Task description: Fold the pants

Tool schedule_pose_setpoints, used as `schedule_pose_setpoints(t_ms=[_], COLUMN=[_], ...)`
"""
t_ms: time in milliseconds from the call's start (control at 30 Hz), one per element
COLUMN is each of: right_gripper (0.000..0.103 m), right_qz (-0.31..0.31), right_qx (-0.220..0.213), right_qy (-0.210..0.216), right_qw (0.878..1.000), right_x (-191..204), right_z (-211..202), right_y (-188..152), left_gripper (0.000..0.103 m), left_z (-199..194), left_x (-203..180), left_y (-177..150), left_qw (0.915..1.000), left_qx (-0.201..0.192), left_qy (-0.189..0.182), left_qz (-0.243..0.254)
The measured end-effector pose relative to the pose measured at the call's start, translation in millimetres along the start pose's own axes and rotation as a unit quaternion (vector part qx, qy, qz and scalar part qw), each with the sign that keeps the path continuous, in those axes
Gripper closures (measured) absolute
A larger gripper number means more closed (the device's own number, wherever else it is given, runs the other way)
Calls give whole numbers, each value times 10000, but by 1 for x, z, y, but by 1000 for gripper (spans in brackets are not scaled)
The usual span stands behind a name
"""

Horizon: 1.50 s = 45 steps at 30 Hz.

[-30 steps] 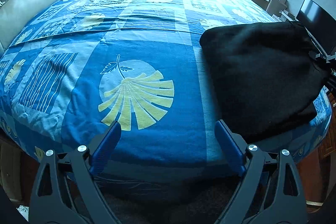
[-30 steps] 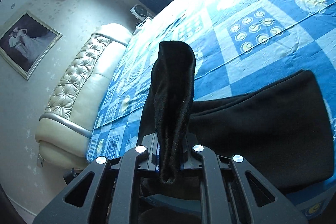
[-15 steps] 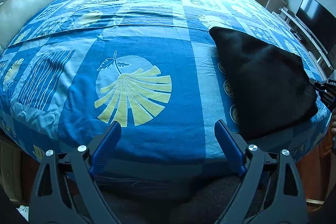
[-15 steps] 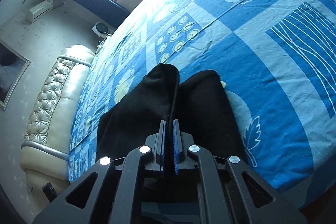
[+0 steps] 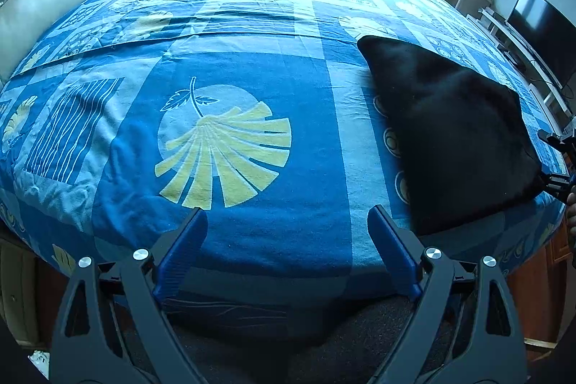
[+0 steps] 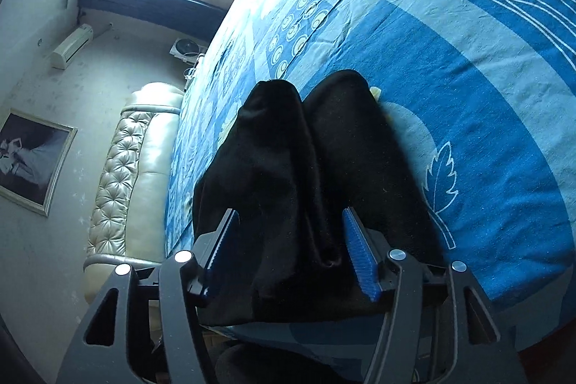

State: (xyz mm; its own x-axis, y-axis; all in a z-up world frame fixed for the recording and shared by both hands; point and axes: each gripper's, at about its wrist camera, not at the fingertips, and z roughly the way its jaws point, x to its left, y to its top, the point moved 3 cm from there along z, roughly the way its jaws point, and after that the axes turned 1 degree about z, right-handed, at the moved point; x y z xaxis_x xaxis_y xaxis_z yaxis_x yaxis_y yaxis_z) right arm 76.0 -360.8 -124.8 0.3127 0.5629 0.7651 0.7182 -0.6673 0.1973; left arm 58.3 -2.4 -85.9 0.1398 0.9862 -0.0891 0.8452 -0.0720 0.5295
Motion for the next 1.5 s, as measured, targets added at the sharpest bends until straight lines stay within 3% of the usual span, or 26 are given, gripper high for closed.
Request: schedule_pose_setpoints(t_ms=[33,67,100,133,367,567,700,1033,1233,1333,1367,1400,1433,1500], right_gripper=[44,56,82,93,95,95,94,93,88,79,68,42,32,30], right_qz=[-131,-318,-530,-666,-1286,-1008,-602,-209,-21,113,136,167,184,266], right_qx=[20,19,71,153,-517,-499,-434,-482,-468,-516,-598,-721,-887,-956], right_qy=[-106,-247,-353,-337,-508,-1188,-986,-572,-361,-219,-220,-396,-574,-497], right_qw=[9999,9992,9979,9971,9890,9865,9924,9970,9982,9984,9979,9965,9942,9938], right_x=[3,8,15,19,56,5,-24,-39,-41,-43,-45,-48,-51,-59], right_z=[3,5,8,11,-31,-33,-24,-27,-34,-44,-49,-57,-64,-72], right_y=[0,-2,-4,-4,2,6,-1,-3,-6,-5,-5,-4,-4,-5], left_gripper=[13,13,13,13,13,13,13,13,13,13,13,13,13,13], left_z=[1,1,1,1,0,2,1,-2,-3,-3,-3,-3,-2,-1], left_x=[0,0,0,0,3,0,-3,-7,-7,-8,-8,-9,-10,-12], left_y=[0,-1,-1,-2,-5,-4,-7,-6,-6,-6,-6,-6,-6,-7], left_qw=[10000,10000,10000,10000,10000,10000,10000,9999,9999,9999,9999,9999,9999,9999], left_qx=[8,16,22,24,40,75,64,37,26,28,28,30,38,62], left_qy=[6,11,13,16,23,-26,-24,-27,-25,-41,-51,-71,-96,-139], left_qz=[5,10,16,22,-13,-24,34,95,97,93,90,87,88,74])
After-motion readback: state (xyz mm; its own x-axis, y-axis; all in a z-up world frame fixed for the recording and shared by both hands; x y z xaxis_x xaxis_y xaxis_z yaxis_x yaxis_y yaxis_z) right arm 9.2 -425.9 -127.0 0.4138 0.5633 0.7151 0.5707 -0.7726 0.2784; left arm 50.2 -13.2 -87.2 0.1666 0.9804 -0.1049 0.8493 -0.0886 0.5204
